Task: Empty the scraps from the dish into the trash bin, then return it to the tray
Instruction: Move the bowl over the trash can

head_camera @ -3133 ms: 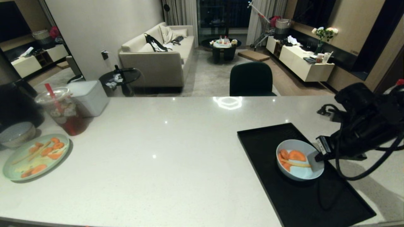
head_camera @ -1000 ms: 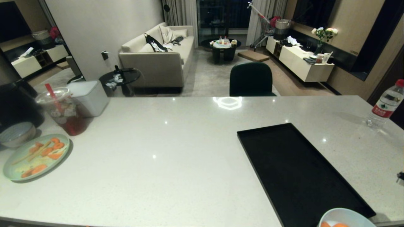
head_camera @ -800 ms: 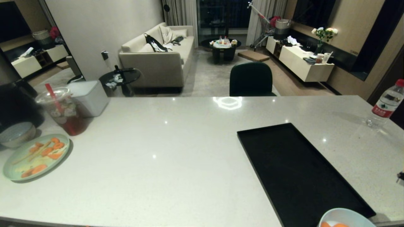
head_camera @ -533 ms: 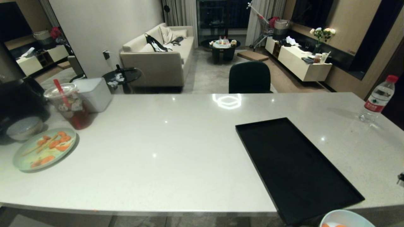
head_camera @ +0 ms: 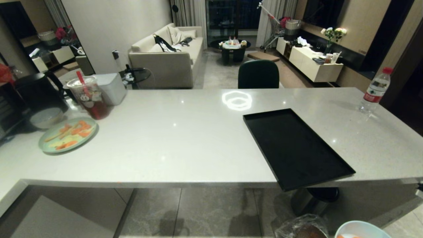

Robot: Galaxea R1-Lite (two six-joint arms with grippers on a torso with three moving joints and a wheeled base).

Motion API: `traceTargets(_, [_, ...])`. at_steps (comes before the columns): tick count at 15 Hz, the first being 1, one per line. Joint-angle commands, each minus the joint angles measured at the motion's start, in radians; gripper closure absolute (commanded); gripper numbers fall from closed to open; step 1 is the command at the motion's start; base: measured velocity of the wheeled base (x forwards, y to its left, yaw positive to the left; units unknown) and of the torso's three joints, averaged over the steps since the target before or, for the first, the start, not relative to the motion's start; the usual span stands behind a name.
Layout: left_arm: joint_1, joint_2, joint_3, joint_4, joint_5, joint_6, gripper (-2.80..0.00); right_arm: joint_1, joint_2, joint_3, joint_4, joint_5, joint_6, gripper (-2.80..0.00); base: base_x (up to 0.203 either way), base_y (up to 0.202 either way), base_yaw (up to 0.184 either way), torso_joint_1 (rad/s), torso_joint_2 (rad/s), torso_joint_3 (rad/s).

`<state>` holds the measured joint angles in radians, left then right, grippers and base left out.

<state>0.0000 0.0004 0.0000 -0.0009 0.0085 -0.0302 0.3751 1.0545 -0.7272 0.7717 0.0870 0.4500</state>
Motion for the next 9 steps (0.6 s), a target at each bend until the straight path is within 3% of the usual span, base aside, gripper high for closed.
traceTargets(1, [0.0,0.001,0.0,-0.001,0.001,0.0,0.0,0.001,0.002,0.0,0.004,0.0,0.003,0.0,-0.197,0.0,0.001,0.002,0.0,0.002])
traceTargets(4, [0.0,0.0,0.0,-0.001,0.002,0.001,0.0,0.001,0.002,0.002,0.003,0.0,0.002,0.0,-0.183,0.0,-0.002,0.003,0.0,-0.002])
traceTargets(9, [0.0,0.001,0.0,-0.001,0.002,0.001,0.0,0.001,0.013,0.009,-0.048,0.0,0.003,0.0,-0.013,0.0,0.0,-0.002,0.0,0.002])
